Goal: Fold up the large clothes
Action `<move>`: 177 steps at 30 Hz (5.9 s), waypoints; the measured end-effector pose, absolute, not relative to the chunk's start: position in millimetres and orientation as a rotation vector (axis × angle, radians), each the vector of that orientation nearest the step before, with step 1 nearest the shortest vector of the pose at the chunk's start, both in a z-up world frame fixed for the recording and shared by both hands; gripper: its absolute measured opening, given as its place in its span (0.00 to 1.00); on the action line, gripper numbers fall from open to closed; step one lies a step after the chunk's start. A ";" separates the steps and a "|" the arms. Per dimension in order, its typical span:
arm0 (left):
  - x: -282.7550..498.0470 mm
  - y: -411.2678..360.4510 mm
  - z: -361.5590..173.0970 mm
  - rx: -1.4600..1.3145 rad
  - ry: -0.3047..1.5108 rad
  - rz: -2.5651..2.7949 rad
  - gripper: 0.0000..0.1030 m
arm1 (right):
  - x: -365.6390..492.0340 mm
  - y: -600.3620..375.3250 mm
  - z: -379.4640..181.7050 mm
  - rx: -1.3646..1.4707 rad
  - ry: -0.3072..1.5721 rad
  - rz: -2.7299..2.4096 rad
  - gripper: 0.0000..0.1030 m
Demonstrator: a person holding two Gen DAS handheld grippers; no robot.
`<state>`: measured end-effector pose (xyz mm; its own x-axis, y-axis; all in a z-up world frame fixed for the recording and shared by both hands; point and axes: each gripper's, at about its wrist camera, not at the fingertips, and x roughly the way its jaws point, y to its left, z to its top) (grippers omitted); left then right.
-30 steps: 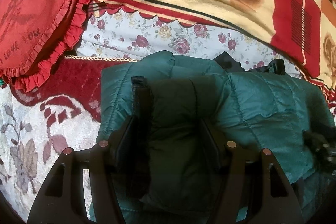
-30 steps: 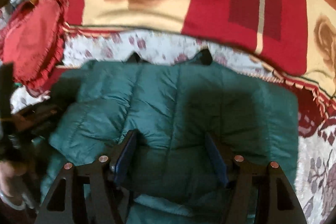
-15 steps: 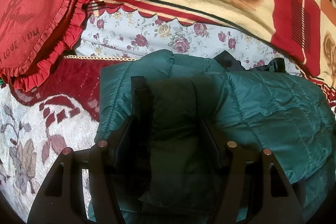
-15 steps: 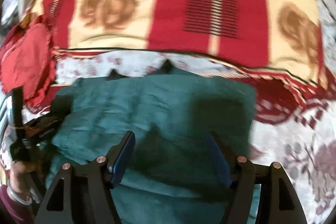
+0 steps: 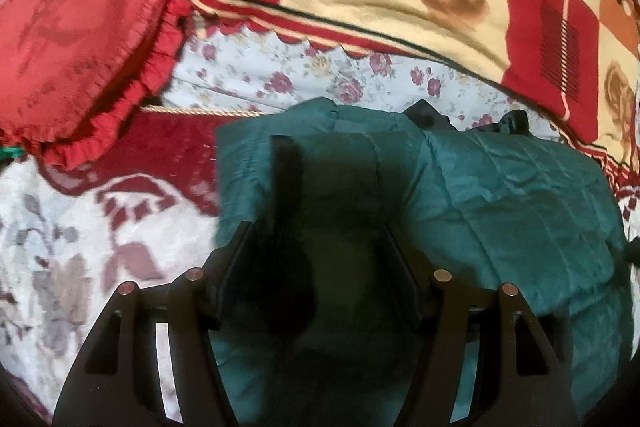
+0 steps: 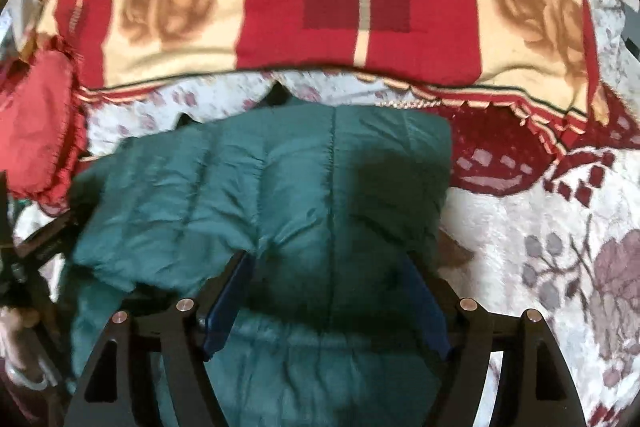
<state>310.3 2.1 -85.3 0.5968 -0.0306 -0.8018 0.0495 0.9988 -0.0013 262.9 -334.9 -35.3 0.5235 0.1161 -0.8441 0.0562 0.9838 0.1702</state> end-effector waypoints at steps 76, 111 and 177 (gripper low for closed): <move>16.0 102.9 -104.2 -0.099 1.099 -0.102 0.62 | -21.9 -346.7 -55.3 0.200 1.142 0.095 0.83; 13.0 123.1 -130.2 -0.249 1.186 -0.133 0.62 | -29.9 -331.4 -55.4 0.333 1.226 0.254 0.83; 7.9 109.8 -85.6 -0.210 1.131 -0.356 0.08 | -34.7 -346.9 -40.6 0.283 1.109 0.310 0.12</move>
